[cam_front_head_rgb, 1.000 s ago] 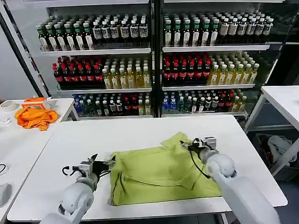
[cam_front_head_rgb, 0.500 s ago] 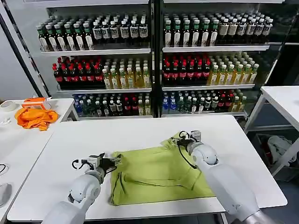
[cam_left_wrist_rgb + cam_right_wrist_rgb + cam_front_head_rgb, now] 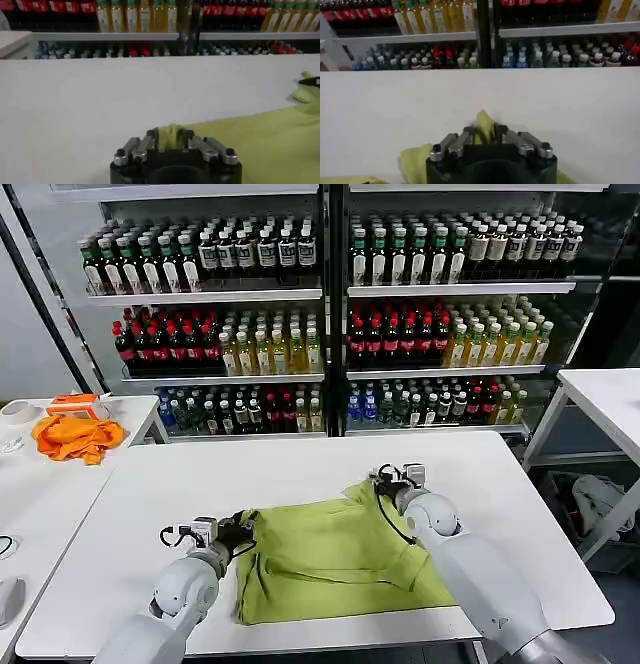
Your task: Fold and organize the clothes.
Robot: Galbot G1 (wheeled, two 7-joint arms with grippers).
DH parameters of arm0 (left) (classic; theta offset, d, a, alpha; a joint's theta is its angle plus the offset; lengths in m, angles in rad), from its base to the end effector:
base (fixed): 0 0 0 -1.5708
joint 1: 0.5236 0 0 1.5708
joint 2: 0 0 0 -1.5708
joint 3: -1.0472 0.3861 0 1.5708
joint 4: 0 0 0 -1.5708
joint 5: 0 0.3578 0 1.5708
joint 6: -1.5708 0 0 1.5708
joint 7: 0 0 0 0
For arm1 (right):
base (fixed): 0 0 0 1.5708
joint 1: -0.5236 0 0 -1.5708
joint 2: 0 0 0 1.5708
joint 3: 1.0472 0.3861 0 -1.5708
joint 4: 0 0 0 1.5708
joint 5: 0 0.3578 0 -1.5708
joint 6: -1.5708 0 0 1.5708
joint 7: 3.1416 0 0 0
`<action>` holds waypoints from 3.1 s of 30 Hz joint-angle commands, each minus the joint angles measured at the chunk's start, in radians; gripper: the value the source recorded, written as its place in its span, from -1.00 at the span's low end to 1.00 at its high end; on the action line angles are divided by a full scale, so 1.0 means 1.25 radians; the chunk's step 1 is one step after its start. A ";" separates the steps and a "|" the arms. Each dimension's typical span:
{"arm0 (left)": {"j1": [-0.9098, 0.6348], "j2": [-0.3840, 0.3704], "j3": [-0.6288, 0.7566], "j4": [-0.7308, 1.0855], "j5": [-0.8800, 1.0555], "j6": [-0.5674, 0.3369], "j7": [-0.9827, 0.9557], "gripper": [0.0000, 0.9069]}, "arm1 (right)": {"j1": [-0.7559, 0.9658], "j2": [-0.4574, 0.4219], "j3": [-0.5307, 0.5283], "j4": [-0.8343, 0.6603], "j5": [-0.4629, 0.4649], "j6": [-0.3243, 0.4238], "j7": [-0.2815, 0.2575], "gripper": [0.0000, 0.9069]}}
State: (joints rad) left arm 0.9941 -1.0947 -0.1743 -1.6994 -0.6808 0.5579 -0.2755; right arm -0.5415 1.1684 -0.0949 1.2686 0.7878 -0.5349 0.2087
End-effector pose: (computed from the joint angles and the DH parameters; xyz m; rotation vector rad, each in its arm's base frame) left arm 0.3519 0.0480 -0.3398 -0.1993 -2.5476 0.0340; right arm 0.5006 -0.0107 -0.3296 0.3071 -2.5075 -0.0054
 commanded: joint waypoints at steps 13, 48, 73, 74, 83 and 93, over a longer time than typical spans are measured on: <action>0.074 0.052 -0.070 -0.210 -0.053 -0.018 0.004 -0.96 | -0.098 -0.138 0.111 0.311 0.031 0.004 0.019 -1.00; 0.247 0.085 -0.061 -0.278 0.216 -0.003 0.069 1.00 | -0.663 -0.201 0.404 0.647 -0.073 -0.034 0.028 1.00; 0.379 -0.234 -0.047 -0.245 0.309 -0.090 -0.161 0.98 | -0.803 -0.136 0.483 0.727 -0.147 0.014 0.017 1.00; 0.380 -0.237 -0.045 -0.240 0.316 -0.092 -0.163 0.60 | -0.805 -0.135 0.484 0.727 -0.147 0.015 0.017 1.00; 0.382 -0.251 -0.042 -0.213 0.338 -0.152 -0.164 -0.96 | -0.814 -0.132 0.497 0.737 -0.136 0.015 0.019 1.00; 0.383 -0.262 -0.042 -0.210 0.300 -0.182 -0.147 -0.96 | -0.817 -0.129 0.503 0.737 -0.133 0.017 0.021 1.00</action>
State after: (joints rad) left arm 1.4672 -1.3911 -0.2277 -1.9849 -0.2984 0.3670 -0.4489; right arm -1.5527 1.0029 0.5279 2.1852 0.6214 -0.5146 0.2341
